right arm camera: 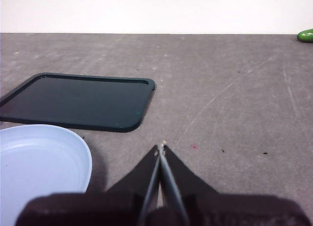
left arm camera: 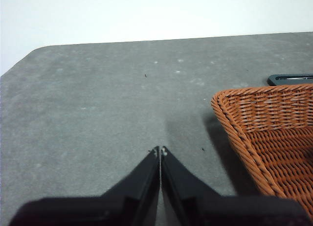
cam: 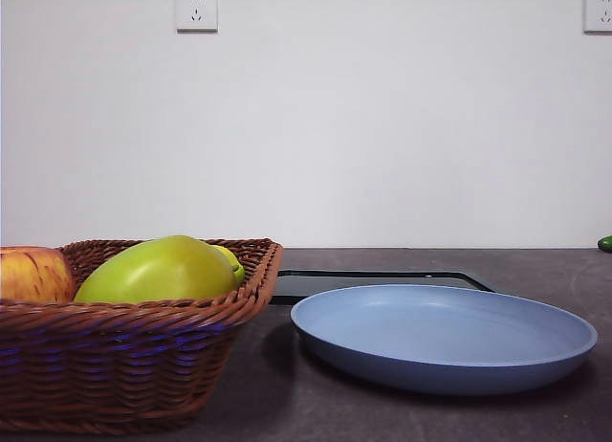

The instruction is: Take the lemon from the basket,put the lemon in the plate,hand out the plate

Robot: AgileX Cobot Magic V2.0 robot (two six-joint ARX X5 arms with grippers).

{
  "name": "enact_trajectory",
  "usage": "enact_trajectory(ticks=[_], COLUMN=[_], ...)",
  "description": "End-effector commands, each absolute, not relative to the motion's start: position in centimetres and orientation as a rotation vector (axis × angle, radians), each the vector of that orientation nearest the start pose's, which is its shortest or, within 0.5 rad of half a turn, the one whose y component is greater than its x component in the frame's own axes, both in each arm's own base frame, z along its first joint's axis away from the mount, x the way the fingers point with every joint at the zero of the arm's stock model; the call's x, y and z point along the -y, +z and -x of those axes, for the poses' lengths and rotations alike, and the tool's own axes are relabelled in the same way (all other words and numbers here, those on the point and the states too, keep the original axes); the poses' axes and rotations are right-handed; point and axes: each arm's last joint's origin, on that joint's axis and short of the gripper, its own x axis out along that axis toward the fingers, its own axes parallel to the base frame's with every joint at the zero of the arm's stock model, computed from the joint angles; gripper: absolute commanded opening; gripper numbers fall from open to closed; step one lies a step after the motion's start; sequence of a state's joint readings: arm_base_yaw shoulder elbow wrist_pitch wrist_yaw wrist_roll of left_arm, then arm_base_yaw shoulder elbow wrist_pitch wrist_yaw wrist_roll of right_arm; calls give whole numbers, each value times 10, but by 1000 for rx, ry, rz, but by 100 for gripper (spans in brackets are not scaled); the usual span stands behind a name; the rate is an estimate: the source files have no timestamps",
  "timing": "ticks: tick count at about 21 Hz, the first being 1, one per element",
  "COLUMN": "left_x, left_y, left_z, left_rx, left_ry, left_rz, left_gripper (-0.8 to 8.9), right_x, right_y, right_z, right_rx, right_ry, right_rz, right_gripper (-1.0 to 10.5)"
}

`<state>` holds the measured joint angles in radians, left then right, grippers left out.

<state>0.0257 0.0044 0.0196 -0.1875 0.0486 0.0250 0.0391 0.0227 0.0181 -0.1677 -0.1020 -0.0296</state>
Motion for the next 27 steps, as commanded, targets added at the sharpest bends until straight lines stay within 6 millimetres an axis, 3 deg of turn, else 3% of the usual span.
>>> enact_trajectory(ticks=[1,4,8,12,20,27], left_x=[-1,0,5,10,11,9], left_y=[149,150,151,152,158,189], left_z=[-96,-96,-95,-94,-93,-85], left_rx=[-175,-167,-194,-220,-205,-222], left_ry=[-37,-57,-218,-369,-420,-339], left_rz=[-11,46,272,380,424,426], left_gripper=[8,8,8,8,7,7], right_x=[-7,-7,-7,-7,-9,-9], right_y=[150,150,151,152,156,188], right_z=[-97,-97,-97,-97,-96,-90], right_rx=[-171,-174,-180,-182,-187,-154], right_ry=[141,142,121,106,159,194], right_rz=[10,-40,-307,-511,-571,-560], right_gripper=[3,3,3,3,3,3])
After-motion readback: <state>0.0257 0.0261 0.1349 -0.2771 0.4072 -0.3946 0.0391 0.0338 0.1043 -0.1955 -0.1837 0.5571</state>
